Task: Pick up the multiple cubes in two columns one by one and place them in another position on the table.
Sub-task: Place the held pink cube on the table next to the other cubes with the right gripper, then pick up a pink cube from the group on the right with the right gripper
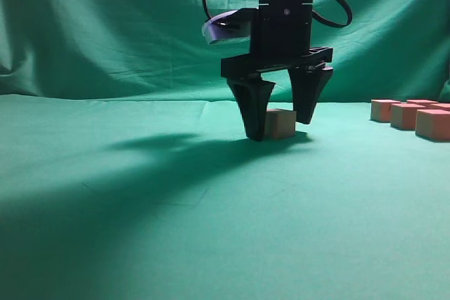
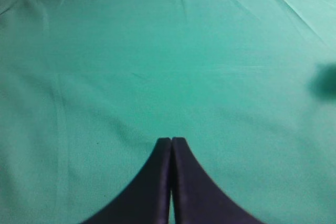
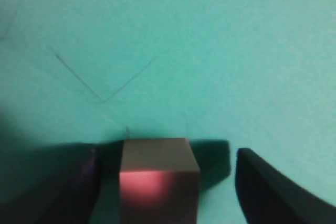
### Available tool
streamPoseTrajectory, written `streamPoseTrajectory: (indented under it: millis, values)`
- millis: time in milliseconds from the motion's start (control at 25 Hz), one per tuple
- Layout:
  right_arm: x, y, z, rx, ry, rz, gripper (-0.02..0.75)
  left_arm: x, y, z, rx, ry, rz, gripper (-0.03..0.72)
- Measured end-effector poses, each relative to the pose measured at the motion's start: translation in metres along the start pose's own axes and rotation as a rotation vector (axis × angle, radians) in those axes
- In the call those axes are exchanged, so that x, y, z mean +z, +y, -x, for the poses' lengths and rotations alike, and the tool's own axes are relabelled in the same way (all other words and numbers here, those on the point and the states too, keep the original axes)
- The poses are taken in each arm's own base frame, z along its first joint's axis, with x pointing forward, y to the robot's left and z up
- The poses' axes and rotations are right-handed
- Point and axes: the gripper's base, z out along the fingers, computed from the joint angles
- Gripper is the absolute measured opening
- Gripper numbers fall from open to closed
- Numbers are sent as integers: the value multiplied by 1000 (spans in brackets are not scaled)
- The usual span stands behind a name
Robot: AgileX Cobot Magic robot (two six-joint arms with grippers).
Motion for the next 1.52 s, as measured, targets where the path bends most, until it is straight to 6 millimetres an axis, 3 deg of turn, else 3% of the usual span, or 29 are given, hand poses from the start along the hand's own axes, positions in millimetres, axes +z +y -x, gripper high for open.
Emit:
streamPoseTrajectory:
  millis: [80, 240, 440, 480, 560, 680, 840, 960, 1040, 1240, 1360, 1520]
  values:
    - [-2, 0, -1, 6, 16, 2, 652, 0, 0, 0, 0, 0, 0, 0]
    - [-23, -3, 4, 20, 19, 1, 671, 0, 0, 0, 0, 0, 0, 0]
    - [-74, -11, 22, 52, -117, -25, 671, 0, 0, 0, 0, 0, 0, 0]
    - [-86, -12, 22, 62, -146, -30, 621, 0, 0, 0, 0, 0, 0, 0]
    - [-114, -14, 18, 69, -200, -39, 622, 0, 0, 0, 0, 0, 0, 0]
    - [-156, -15, 7, 92, -283, -53, 568, 0, 0, 0, 0, 0, 0, 0]
    - [-216, -19, -20, 142, -402, -74, 571, 0, 0, 0, 0, 0, 0, 0]
    - [-248, -33, -50, 196, -445, -117, 571, 0, 0, 0, 0, 0, 0, 0]
    - [-257, -49, -73, 270, -446, -147, 571, 0, 0, 0, 0, 0, 0, 0]
    - [-248, -86, -139, 474, -343, -184, 571, 0, 0, 0, 0, 0, 0, 0]
    - [-227, -96, -174, 554, -244, -187, 571, 0, 0, 0, 0, 0, 0, 0]
    - [-185, -106, -209, 643, -80, -162, 571, 0, 0, 0, 0, 0, 0, 0]
